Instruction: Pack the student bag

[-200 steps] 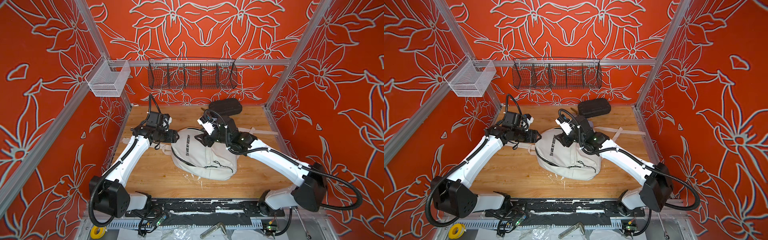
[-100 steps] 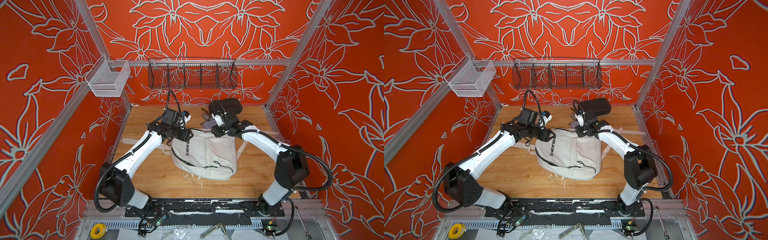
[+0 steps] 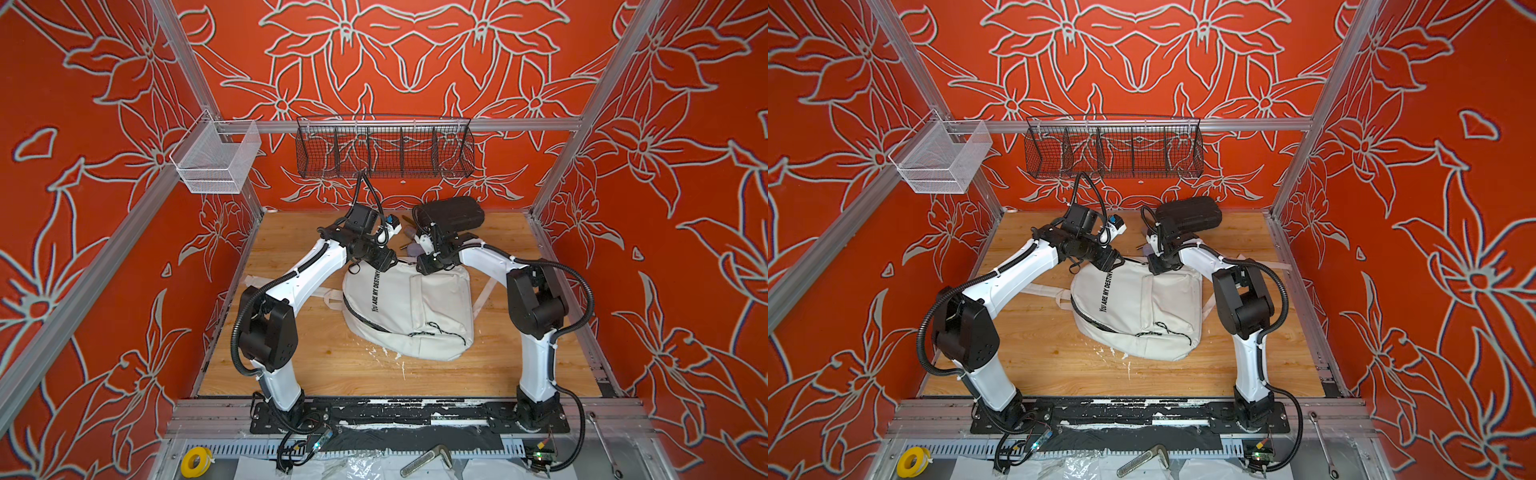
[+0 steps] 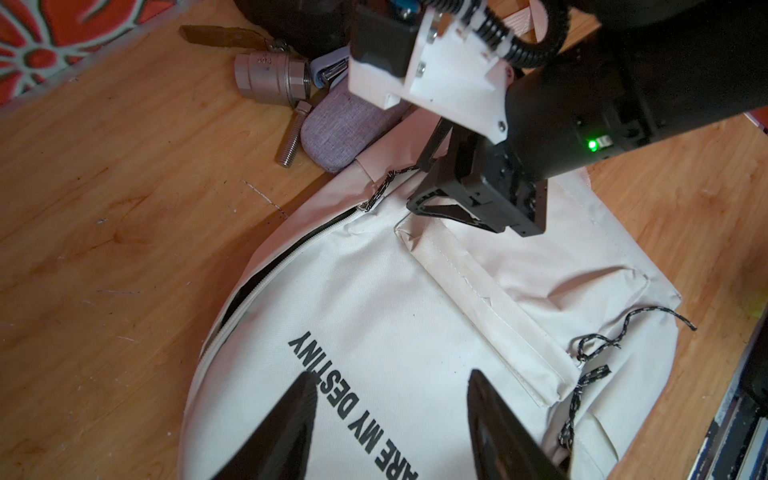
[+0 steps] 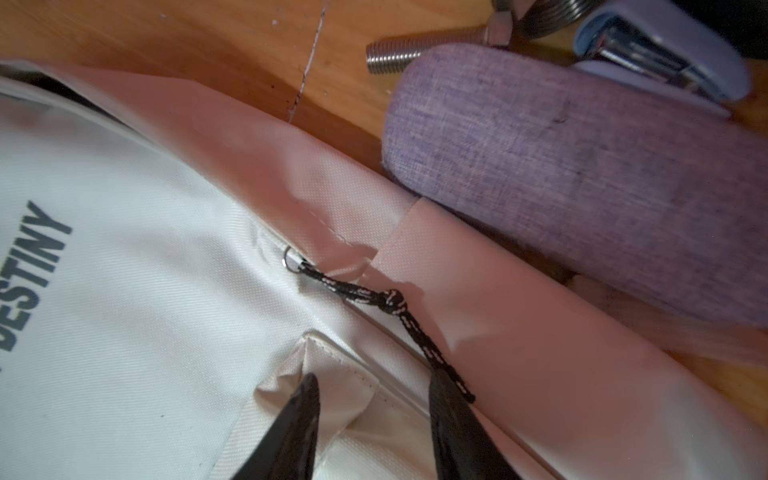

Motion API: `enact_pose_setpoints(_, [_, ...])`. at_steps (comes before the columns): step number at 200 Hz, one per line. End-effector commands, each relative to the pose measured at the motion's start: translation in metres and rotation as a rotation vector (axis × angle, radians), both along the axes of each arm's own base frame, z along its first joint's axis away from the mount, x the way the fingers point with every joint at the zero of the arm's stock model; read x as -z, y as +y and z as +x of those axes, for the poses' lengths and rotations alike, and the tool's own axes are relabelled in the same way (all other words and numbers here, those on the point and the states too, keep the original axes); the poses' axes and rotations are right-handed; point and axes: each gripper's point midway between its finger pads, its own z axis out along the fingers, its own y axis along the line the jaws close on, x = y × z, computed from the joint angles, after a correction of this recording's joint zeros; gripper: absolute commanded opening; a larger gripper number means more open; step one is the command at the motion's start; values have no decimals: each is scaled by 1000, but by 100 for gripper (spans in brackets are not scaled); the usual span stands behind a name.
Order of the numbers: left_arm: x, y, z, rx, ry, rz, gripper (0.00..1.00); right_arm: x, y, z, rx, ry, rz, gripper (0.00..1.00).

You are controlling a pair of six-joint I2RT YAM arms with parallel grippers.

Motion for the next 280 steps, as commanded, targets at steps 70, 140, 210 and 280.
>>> enact_pose_setpoints(70, [-8,-10,8,75,-55,-2,55,10,-7,20,-61,-65,-112,41])
enact_pose_setpoints(140, [-9,-6,13,50,-89,8,54,-4,2,26,-113,-118,-85,8])
enact_pose_setpoints(210, [-28,-1,18,28,-170,-293,53,-80,28,5,-269,-316,105,0])
enact_pose_setpoints(280, [-31,4,0,78,-251,-282,52,-16,1,14,-351,-219,-123,39])
